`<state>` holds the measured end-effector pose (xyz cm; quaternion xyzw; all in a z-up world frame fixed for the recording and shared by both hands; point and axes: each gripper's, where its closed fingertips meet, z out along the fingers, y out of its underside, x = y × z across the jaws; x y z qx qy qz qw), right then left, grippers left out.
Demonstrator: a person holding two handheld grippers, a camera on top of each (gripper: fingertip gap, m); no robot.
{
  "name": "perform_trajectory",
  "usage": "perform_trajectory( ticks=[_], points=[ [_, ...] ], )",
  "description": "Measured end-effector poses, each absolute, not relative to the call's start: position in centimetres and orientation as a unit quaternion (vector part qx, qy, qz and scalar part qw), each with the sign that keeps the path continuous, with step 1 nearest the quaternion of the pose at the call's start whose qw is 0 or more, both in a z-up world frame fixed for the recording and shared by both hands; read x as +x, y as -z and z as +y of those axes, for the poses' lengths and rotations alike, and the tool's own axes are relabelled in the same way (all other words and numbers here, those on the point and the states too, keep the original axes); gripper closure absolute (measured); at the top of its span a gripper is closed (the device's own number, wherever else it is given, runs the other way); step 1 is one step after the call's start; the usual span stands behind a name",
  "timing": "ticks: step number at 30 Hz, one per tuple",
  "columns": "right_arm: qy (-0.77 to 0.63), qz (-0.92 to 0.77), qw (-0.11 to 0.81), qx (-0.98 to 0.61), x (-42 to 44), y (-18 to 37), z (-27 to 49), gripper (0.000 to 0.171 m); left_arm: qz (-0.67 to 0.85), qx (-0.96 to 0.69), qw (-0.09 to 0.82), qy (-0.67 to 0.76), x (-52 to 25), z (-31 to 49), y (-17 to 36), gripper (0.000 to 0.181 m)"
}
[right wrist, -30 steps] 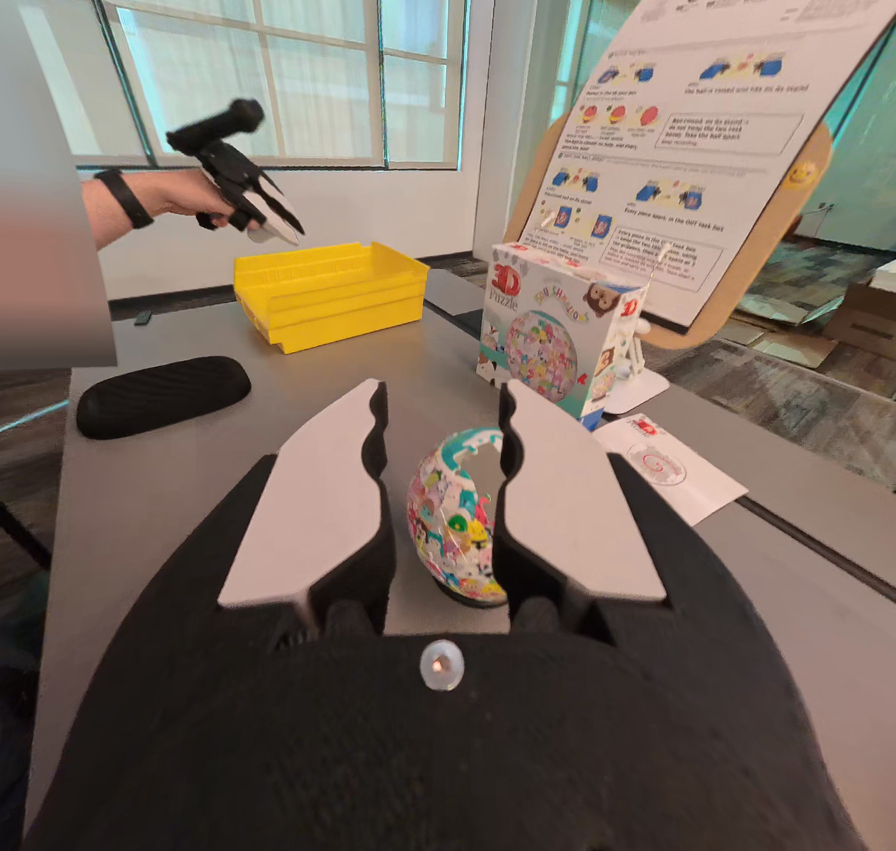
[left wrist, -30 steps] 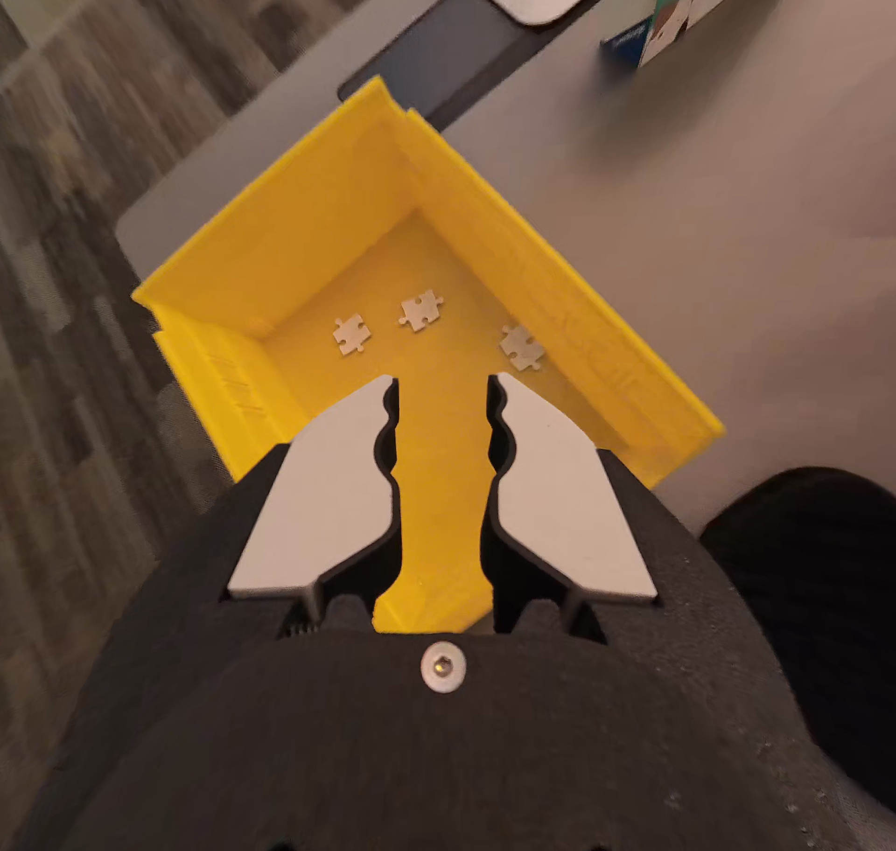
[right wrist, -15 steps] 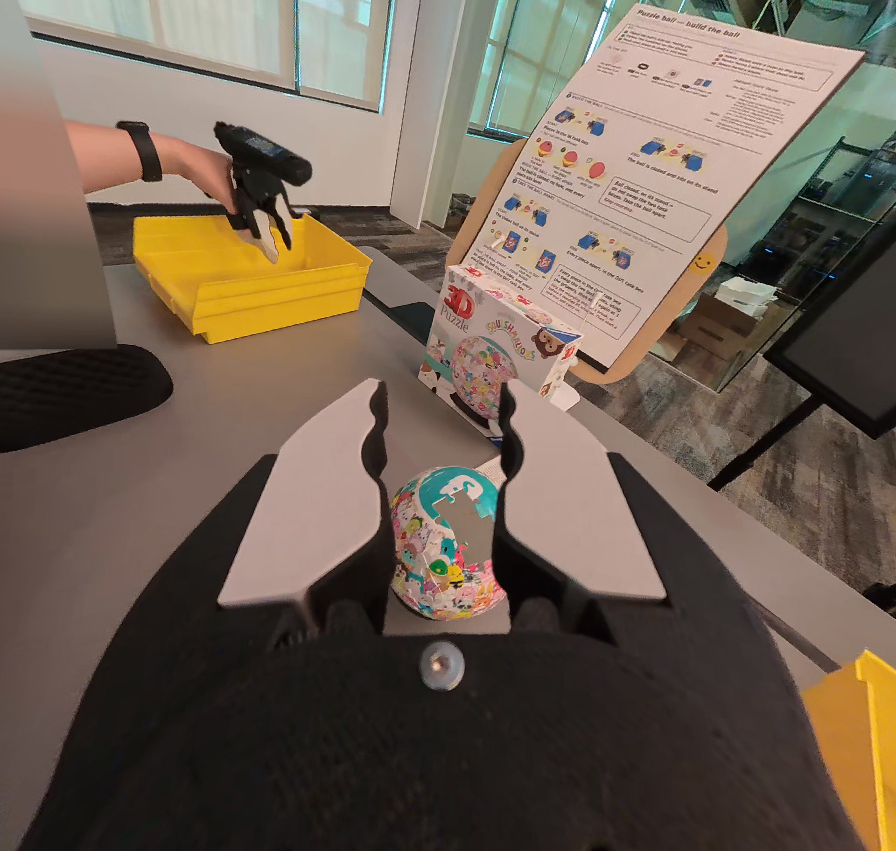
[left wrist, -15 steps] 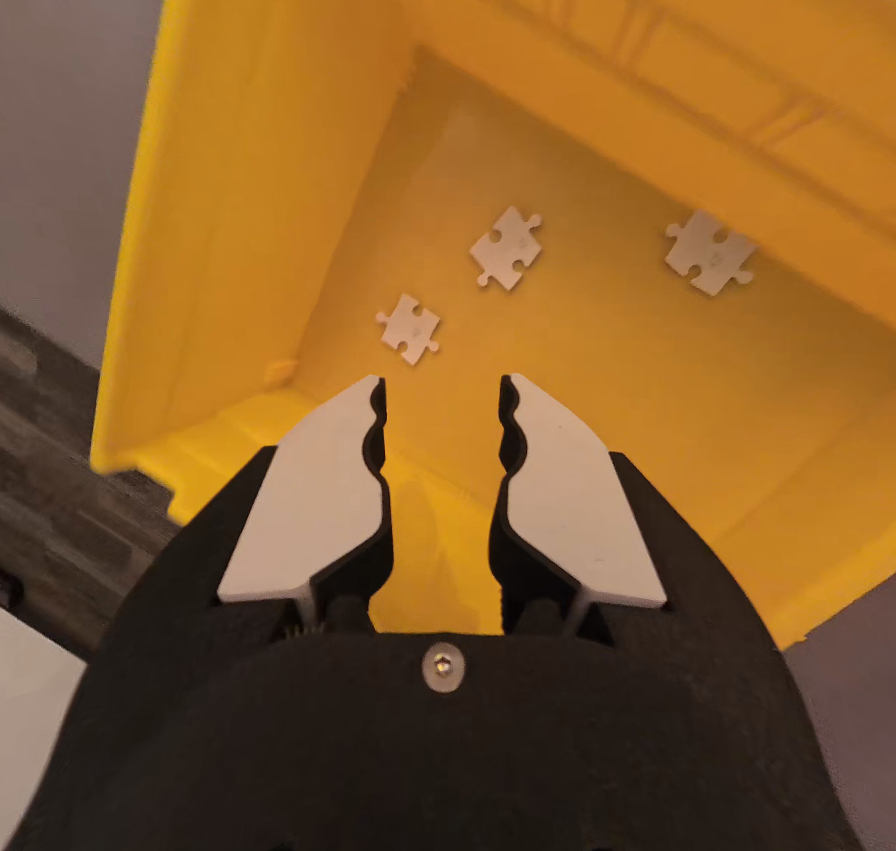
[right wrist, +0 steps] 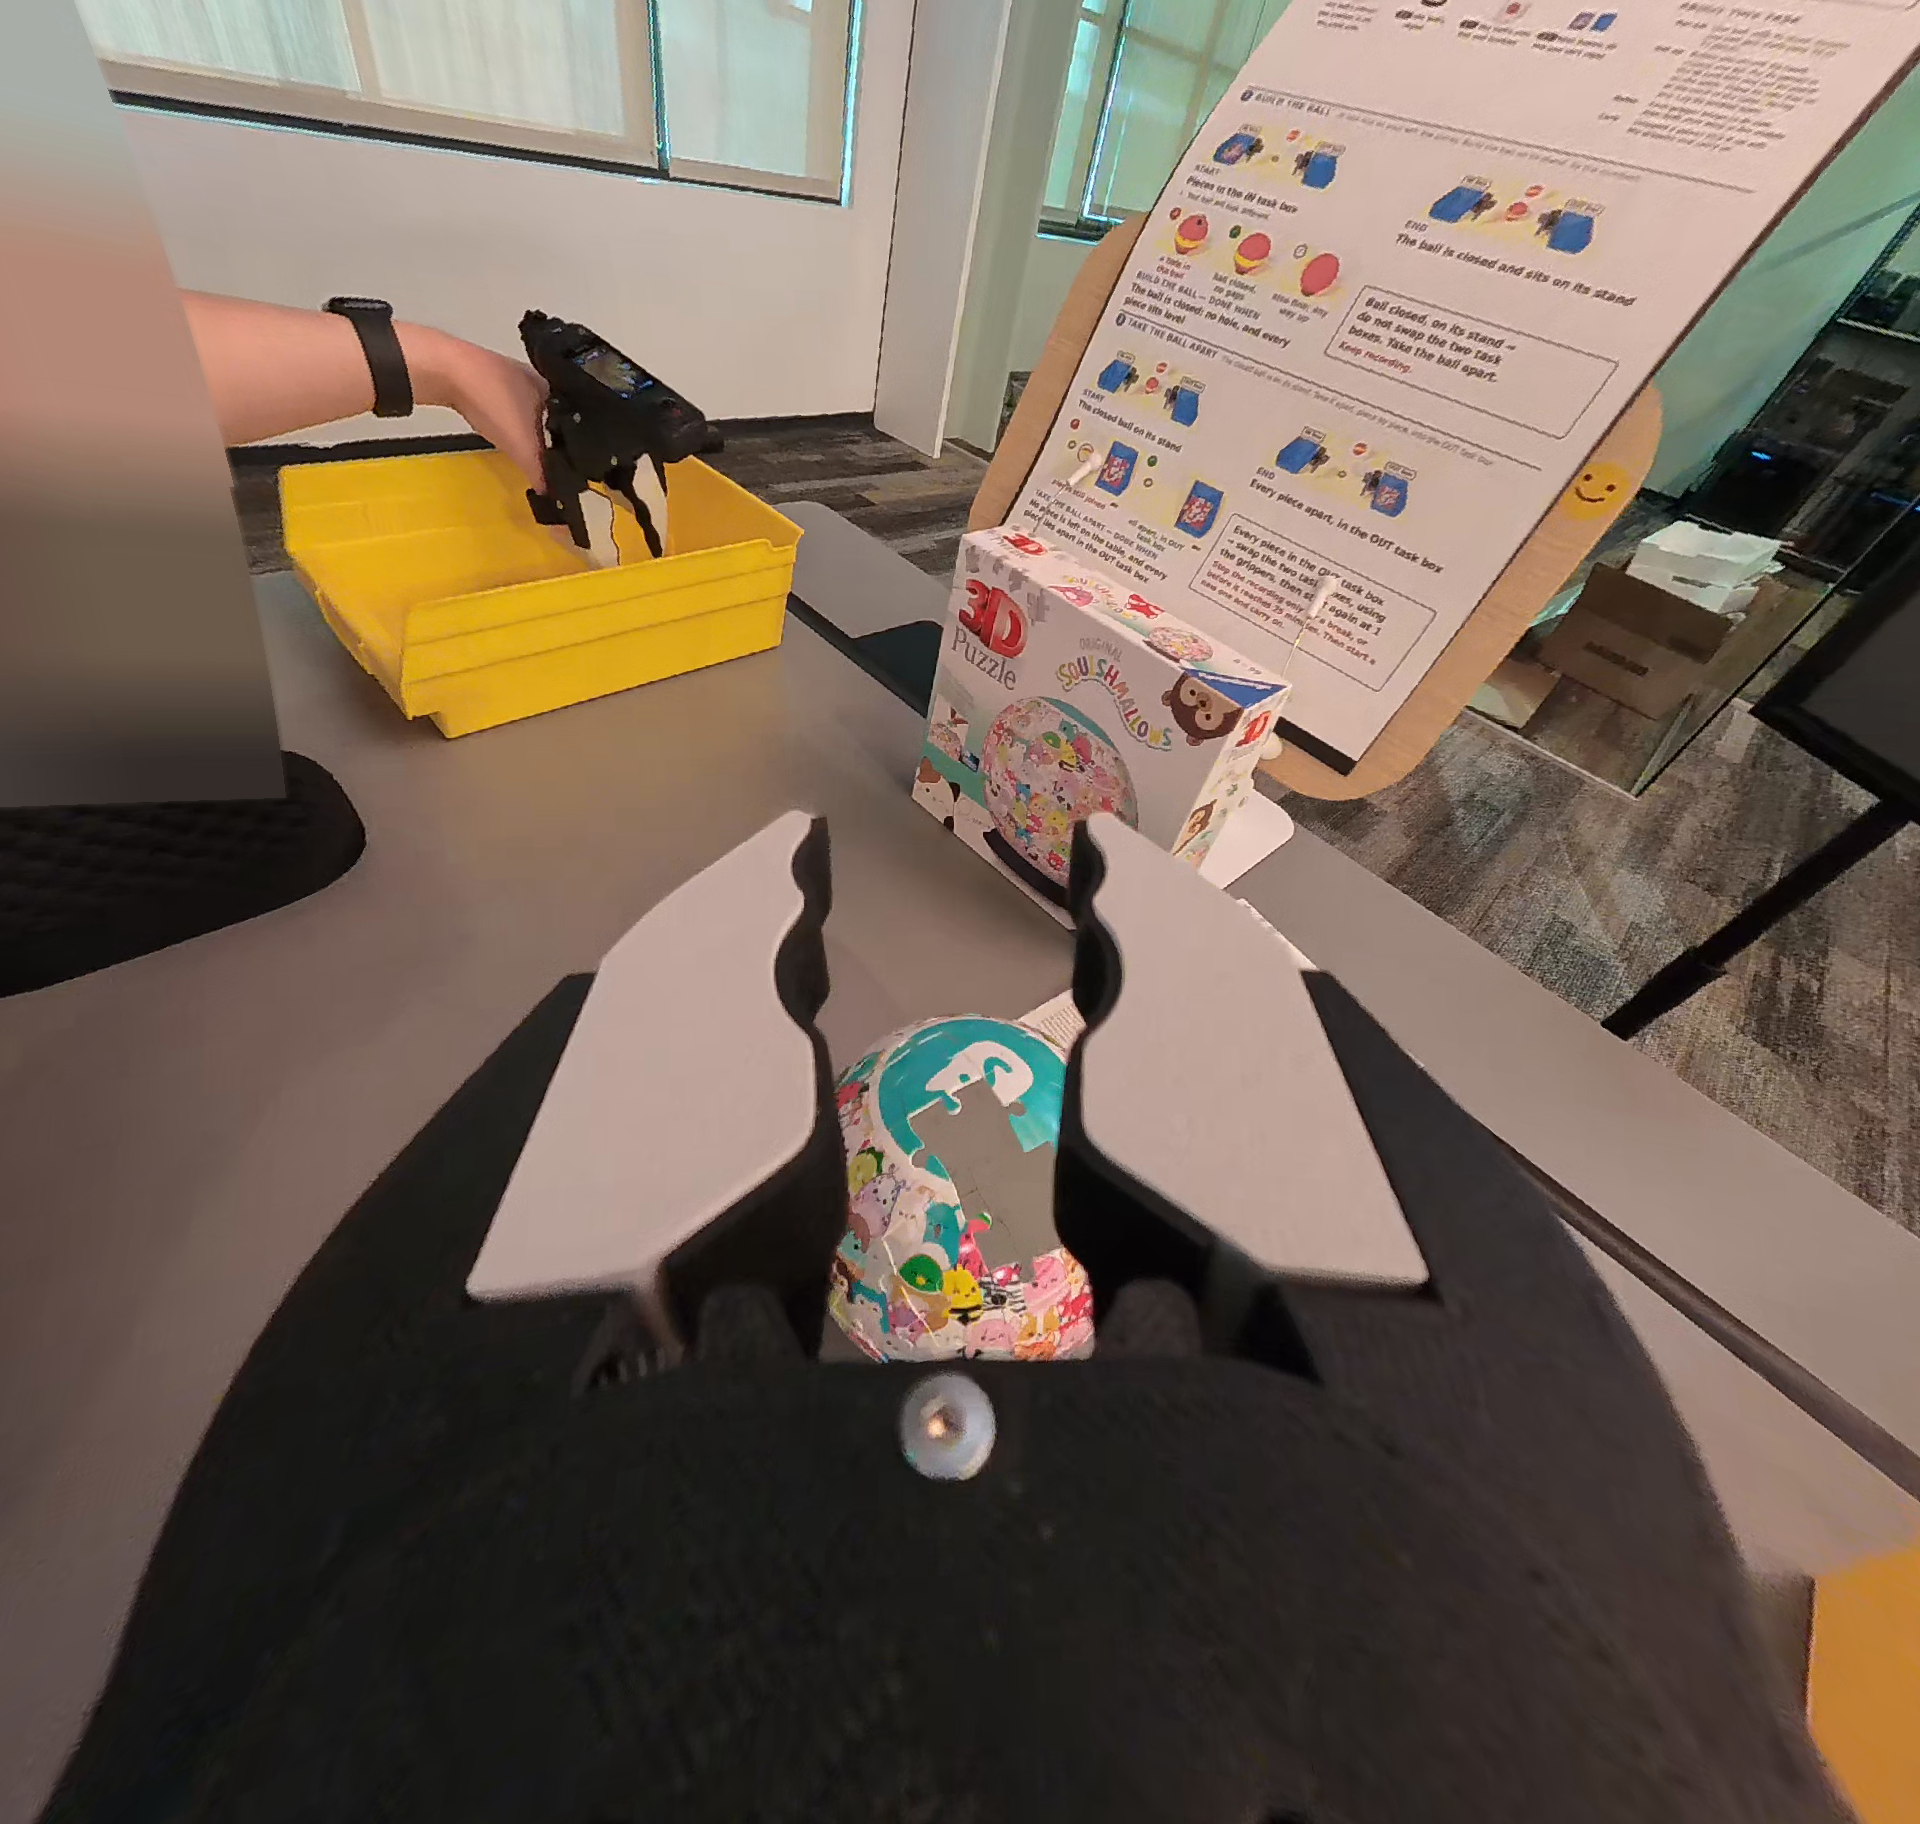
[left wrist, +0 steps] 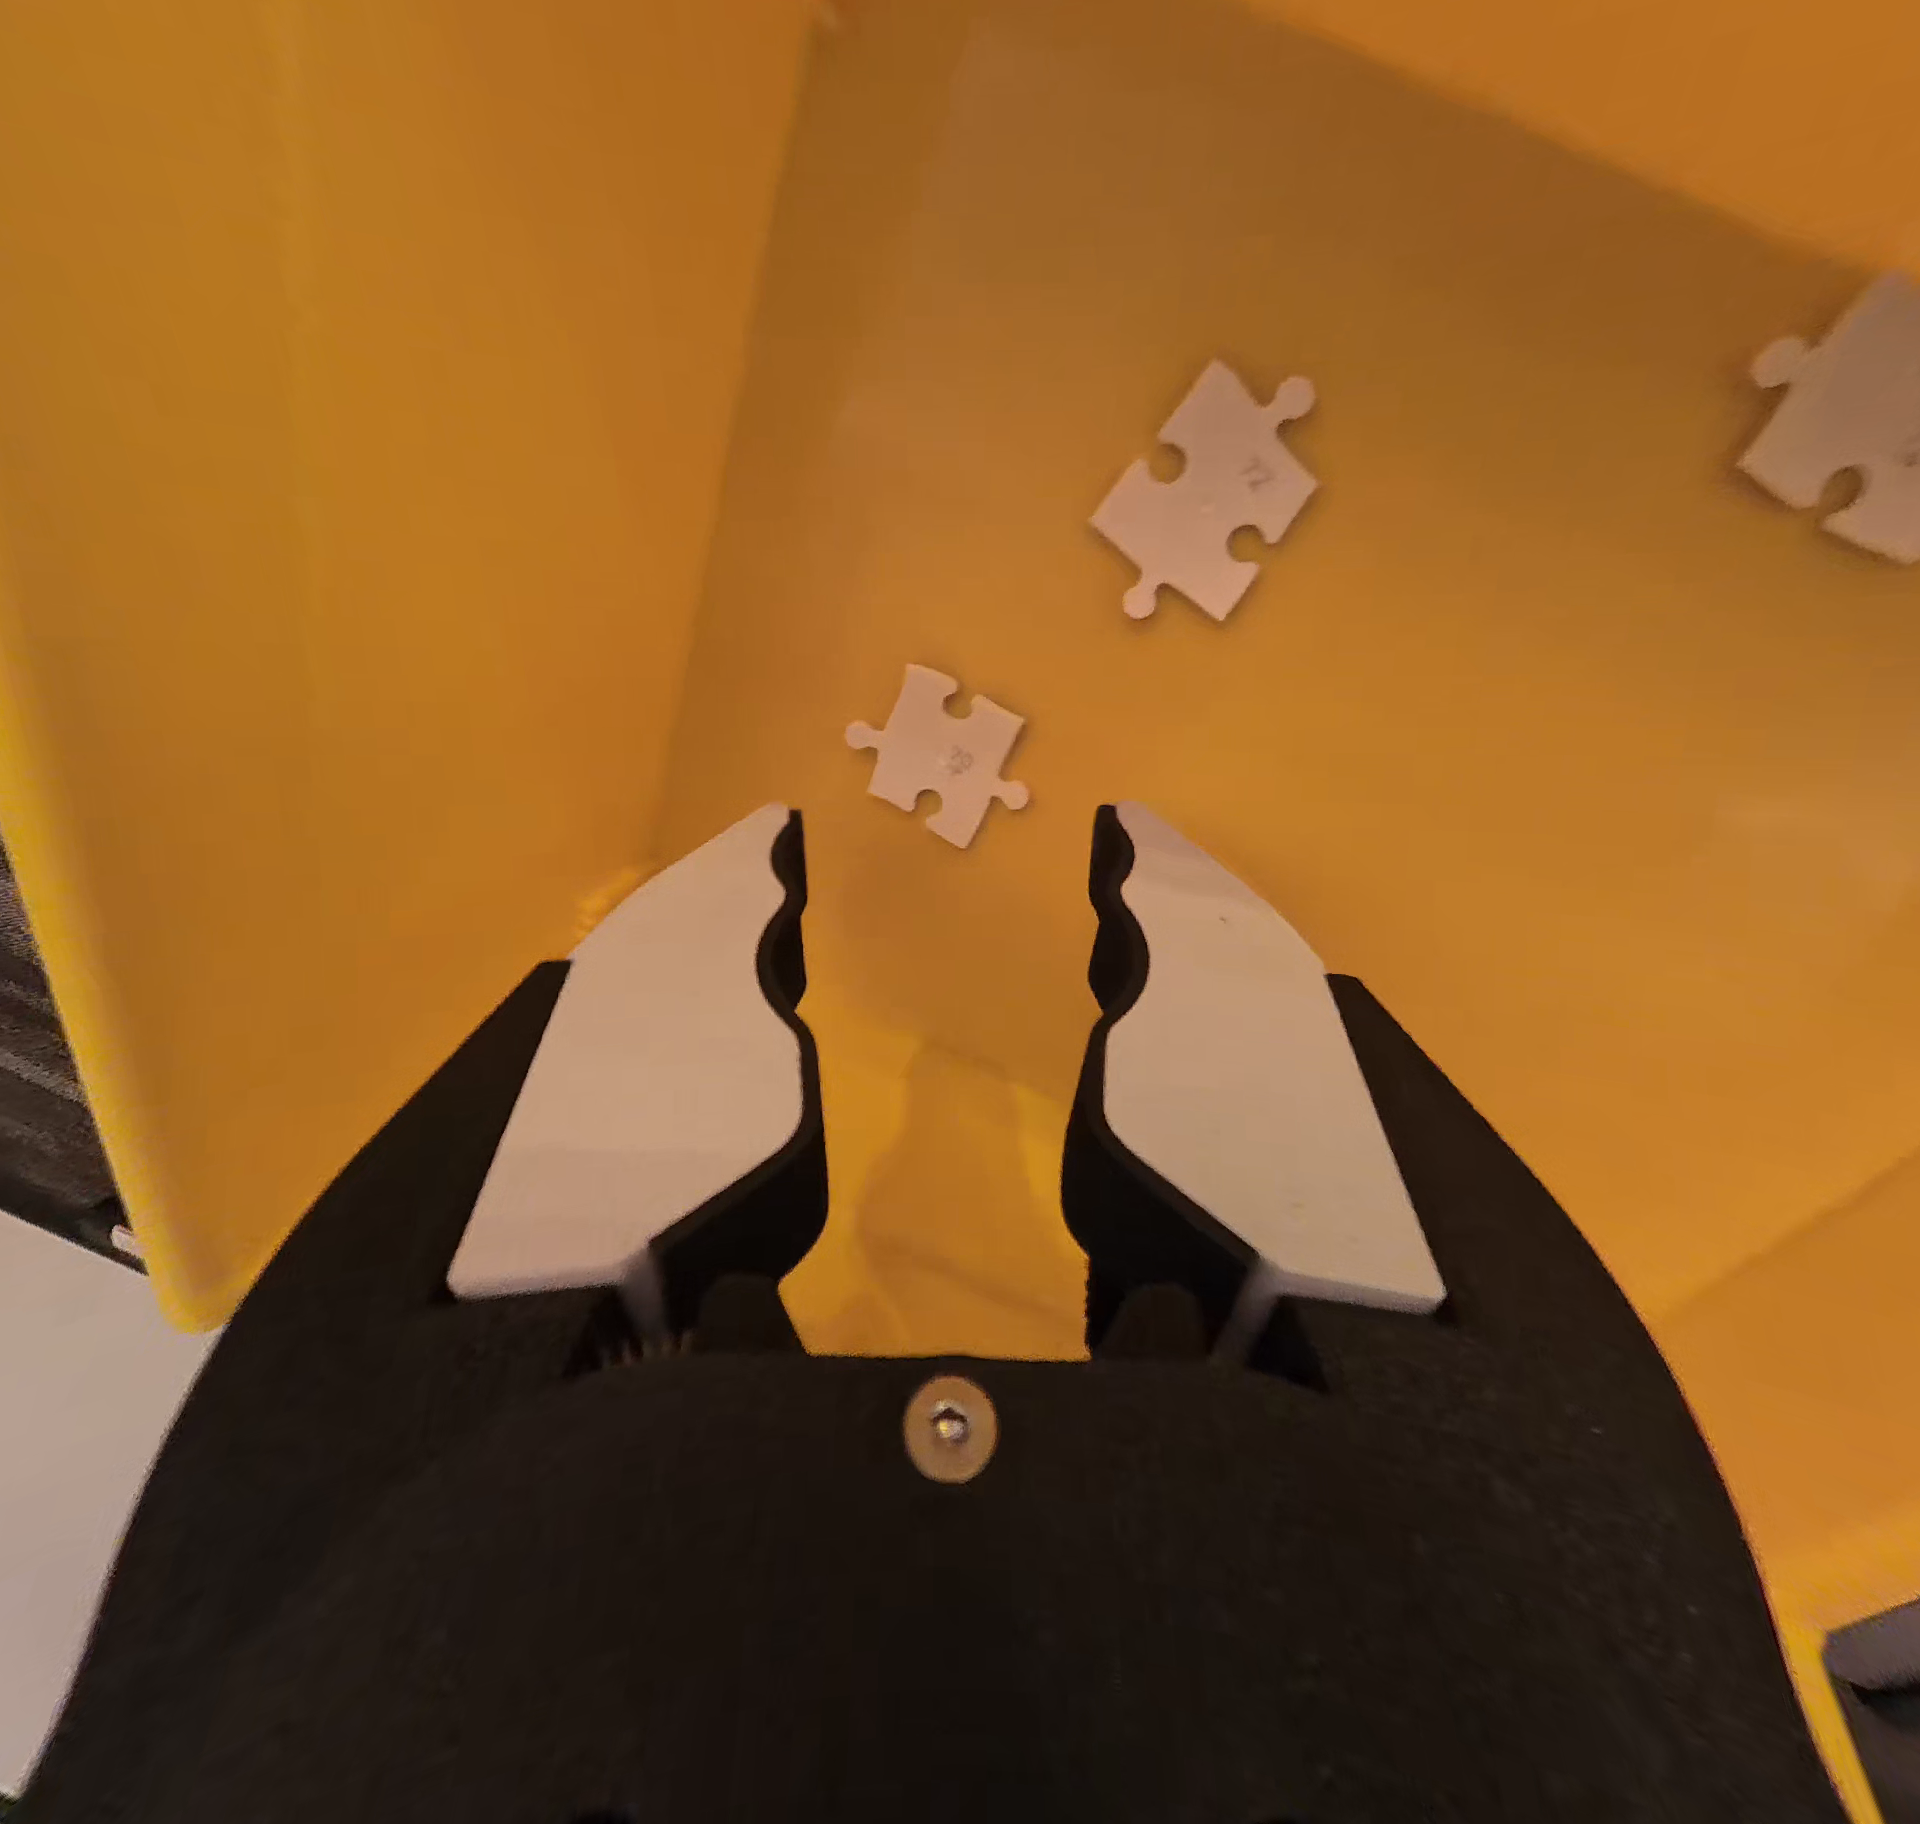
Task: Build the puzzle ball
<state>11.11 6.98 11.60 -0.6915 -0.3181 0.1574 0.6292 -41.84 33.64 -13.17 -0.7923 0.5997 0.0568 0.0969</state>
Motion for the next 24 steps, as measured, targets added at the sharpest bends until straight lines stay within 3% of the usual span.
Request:
perform_trajectory(
  ticks=[15,18,22,24],
  points=[
    [-0.152,-0.349,0.608,-0.697,9.4,-11.0,7.1,0.126,0.622,-0.779,0.034,-0.074,-41.6,33.9,14.7,0.141],
    [-0.152,-0.354,0.602,-0.699,9.3,-10.7,6.9,0.126,0.612,-0.789,0.003,-0.044,-41.5,33.0,15.0,0.16],
    [-0.156,-0.359,0.604,-0.695,9.5,-10.8,6.0,0.126,0.611,-0.79,0.0,-0.048,-41.6,32.6,14.9,0.165],
    [-0.162,-0.359,0.604,-0.693,9.8,-10.8,5.6,0.126,0.602,-0.798,-0.007,-0.035,-41.5,31.7,14.7,0.176]
  ],
)
